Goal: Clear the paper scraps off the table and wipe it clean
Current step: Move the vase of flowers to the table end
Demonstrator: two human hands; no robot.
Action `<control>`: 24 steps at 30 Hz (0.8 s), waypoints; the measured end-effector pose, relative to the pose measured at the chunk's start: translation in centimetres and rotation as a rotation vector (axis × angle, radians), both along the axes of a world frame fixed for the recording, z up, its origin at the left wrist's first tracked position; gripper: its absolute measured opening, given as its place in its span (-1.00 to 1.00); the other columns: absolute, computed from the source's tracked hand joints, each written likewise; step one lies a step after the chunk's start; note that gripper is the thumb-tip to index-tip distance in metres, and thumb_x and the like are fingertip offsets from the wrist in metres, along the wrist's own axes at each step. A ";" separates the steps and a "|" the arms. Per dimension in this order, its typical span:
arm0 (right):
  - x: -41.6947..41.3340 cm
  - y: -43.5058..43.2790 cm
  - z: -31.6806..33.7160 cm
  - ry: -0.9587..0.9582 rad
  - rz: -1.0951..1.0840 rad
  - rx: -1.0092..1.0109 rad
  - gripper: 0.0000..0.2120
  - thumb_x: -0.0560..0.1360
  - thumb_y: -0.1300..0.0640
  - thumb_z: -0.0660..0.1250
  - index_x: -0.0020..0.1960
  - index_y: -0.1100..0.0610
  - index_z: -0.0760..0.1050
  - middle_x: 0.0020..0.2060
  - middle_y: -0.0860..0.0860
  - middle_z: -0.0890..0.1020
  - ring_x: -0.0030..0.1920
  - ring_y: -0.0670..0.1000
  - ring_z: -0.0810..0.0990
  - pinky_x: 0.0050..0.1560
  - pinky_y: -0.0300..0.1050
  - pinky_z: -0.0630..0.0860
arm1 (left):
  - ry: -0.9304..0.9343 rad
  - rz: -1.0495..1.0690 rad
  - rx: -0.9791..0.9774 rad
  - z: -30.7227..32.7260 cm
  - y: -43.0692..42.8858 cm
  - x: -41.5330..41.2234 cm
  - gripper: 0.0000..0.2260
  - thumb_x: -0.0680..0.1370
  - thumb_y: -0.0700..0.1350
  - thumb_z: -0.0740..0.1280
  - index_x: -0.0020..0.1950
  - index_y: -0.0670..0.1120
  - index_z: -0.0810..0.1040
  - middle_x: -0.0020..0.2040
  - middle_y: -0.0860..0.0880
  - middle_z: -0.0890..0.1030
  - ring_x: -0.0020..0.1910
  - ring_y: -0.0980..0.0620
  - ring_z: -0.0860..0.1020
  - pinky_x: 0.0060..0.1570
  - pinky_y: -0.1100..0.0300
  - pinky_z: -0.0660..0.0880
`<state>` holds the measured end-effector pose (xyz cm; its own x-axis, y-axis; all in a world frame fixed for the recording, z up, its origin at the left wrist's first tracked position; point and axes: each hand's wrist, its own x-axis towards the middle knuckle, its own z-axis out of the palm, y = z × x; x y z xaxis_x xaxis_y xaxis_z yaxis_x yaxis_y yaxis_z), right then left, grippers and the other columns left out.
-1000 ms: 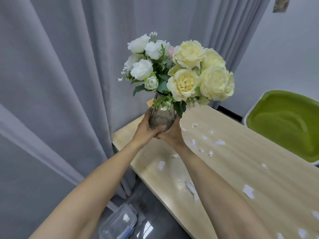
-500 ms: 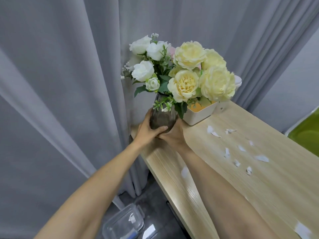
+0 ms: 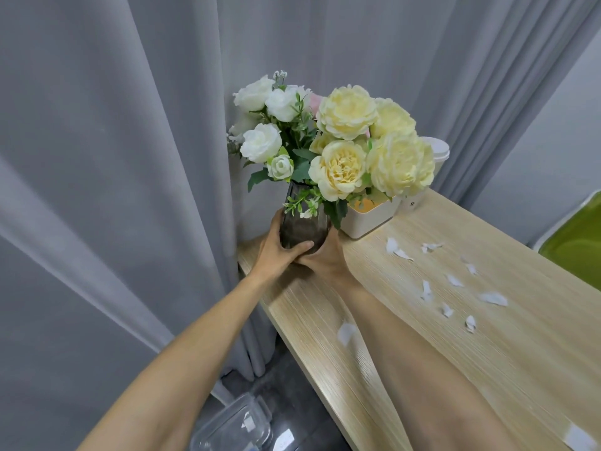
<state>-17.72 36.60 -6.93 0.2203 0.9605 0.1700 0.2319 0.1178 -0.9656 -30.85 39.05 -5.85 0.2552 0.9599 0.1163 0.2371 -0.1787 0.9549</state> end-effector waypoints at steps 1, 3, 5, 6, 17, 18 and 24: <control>0.1 0.2 0.0 -0.017 0.002 -0.002 -0.04 0.08 0.13 0.66 0.38 0.05 0.27 0.21 -0.05 0.54 0.22 -0.11 0.53 0.20 -0.01 0.54 | -0.002 0.004 0.001 -0.2 0.2 0.0 -0.20 0.35 0.03 0.54 0.48 0.05 0.19 0.34 0.06 0.47 0.31 0.10 0.45 0.25 0.18 0.45; 0.1 0.5 -0.2 -0.039 0.003 -0.009 -0.05 0.08 0.13 0.66 0.38 0.07 0.29 0.22 -0.04 0.55 0.23 -0.11 0.53 0.21 -0.04 0.53 | -0.001 0.011 -0.003 -0.4 0.3 0.0 -0.21 0.35 0.01 0.54 0.47 0.00 0.20 0.33 0.03 0.47 0.30 0.10 0.45 0.23 0.21 0.46; 0.1 0.8 -0.6 -0.068 -0.003 -0.028 -0.06 0.09 0.10 0.64 0.38 0.08 0.30 0.22 -0.05 0.54 0.22 -0.14 0.52 0.21 -0.12 0.52 | -0.007 0.013 -0.009 -0.5 0.5 0.1 -0.22 0.38 -0.06 0.55 0.47 -0.05 0.19 0.33 0.03 0.46 0.28 0.13 0.45 0.18 0.33 0.45; 0.1 0.7 -0.6 -0.076 -0.006 -0.036 -0.07 0.09 0.08 0.62 0.38 0.07 0.30 0.22 -0.06 0.54 0.22 -0.17 0.51 0.21 -0.17 0.51 | -0.019 0.004 -0.022 -0.6 0.6 0.1 -0.23 0.39 -0.11 0.54 0.47 -0.07 0.19 0.32 0.03 0.46 0.27 0.14 0.45 0.16 0.37 0.44; 0.3 0.9 -1.1 -0.216 0.001 -0.198 -0.17 0.13 0.10 0.56 0.36 0.05 0.35 0.21 -0.04 0.53 0.22 -0.10 0.48 0.27 -0.15 0.45 | -0.012 -0.048 -0.094 -0.9 1.0 0.4 -0.22 0.42 -0.23 0.50 0.51 -0.14 0.11 0.36 0.00 0.40 0.24 0.17 0.44 0.12 0.48 0.43; 0.5 1.1 -1.7 -0.242 0.002 -0.211 -0.17 0.12 0.08 0.55 0.35 0.02 0.35 0.21 -0.03 0.52 0.23 -0.08 0.48 0.28 -0.07 0.46 | 0.007 -0.020 -0.099 -0.8 0.6 0.5 -0.22 0.44 -0.22 0.49 0.52 -0.14 0.10 0.35 0.04 0.39 0.25 0.17 0.41 0.10 0.51 0.40; -0.8 -5.0 3.8 -0.235 -0.137 -0.193 -0.56 0.39 0.14 0.41 0.21 -0.04 0.37 0.10 -0.03 0.54 0.13 0.03 0.51 0.06 -0.26 0.44 | 0.206 0.171 -0.126 0.4 -3.6 1.7 -0.37 0.49 -0.13 0.41 0.49 -0.13 0.21 0.37 -0.10 0.42 0.30 -0.03 0.41 0.11 0.35 0.30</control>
<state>-18.51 31.63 -3.15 0.3259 0.9441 0.0494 0.4519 -0.1096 -0.8853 -29.19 35.44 -5.43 0.0940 0.9946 -0.0443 0.4445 -0.0021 0.8958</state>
